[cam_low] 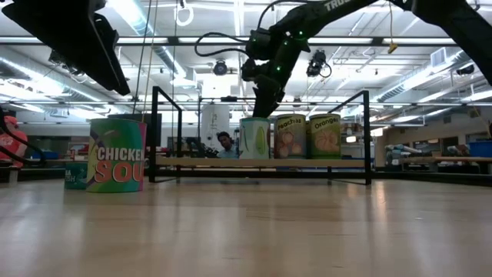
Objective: Pick and place cans onto a shelf
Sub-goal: Put the canned corn on the shelf, then adjust the canned peaches
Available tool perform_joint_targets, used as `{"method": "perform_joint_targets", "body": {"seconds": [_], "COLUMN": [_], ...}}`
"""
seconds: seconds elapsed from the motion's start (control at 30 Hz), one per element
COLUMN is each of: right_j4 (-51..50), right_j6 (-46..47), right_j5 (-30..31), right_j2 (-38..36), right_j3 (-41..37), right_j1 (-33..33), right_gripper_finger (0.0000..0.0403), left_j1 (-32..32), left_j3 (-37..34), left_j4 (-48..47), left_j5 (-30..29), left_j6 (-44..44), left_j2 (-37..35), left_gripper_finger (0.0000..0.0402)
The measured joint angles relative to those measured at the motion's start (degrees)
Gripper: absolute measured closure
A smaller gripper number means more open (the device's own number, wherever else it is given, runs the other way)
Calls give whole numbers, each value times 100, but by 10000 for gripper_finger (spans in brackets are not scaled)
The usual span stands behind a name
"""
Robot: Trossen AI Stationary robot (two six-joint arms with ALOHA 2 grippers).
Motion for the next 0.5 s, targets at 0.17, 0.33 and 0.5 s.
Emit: {"method": "perform_joint_targets", "body": {"seconds": [0.17, 0.33, 0.5], "right_j4": [-413, -1207, -1893], "right_j6": [-30, -145, -205], "right_j5": [105, 347, 459], "right_j2": [-161, -368, -391], "right_j3": [380, 525, 520], "right_j1": [33, 270, 563], "right_gripper_finger": [25, 25, 25], "left_j1": [0, 0, 0], "left_j3": [0, 0, 2], "left_j4": [-2, -4, -2], "left_j5": [11, 11, 13], "left_j6": [-1, -1, -2], "left_j2": [0, 0, 0], "left_gripper_finger": [5, 5, 5]}}
